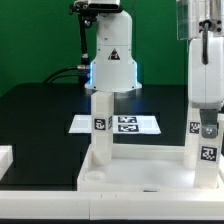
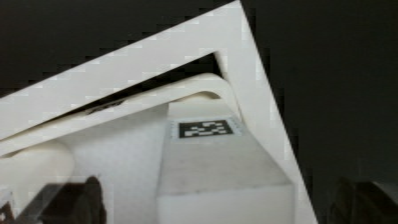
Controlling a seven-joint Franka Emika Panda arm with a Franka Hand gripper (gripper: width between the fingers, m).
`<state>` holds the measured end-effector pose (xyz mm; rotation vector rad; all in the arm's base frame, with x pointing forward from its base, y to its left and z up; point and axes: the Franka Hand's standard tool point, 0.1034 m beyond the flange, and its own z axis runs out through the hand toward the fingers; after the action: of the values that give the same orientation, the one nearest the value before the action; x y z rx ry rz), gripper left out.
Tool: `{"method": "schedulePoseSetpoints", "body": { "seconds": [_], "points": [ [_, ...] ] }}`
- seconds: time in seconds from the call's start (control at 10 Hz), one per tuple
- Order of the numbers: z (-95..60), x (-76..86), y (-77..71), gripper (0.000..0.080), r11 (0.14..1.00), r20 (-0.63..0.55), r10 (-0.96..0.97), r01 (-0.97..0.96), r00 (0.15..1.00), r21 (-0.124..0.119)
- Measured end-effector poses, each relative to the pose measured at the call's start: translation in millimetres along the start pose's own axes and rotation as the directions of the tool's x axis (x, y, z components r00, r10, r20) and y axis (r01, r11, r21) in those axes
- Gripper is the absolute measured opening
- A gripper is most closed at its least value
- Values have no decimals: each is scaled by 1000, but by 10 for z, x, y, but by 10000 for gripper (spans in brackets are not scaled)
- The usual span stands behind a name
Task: Assemble desk
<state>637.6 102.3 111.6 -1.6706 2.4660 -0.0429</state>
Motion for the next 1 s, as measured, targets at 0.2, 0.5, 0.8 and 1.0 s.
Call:
{"method": "schedulePoseSetpoints", "body": {
  "seconds": [0.2, 0.5, 0.8, 1.0],
  "points": [
    [0, 0, 0, 648, 1000, 0, 0, 0, 1000, 0],
    [9, -2, 8, 648, 999, 3, 36, -36, 999, -2],
    [-109, 76, -13, 648, 998, 23, -62, 62, 998, 10],
    [-556, 280, -189, 648, 986, 65, -162, 159, 985, 45]
  ]
}}
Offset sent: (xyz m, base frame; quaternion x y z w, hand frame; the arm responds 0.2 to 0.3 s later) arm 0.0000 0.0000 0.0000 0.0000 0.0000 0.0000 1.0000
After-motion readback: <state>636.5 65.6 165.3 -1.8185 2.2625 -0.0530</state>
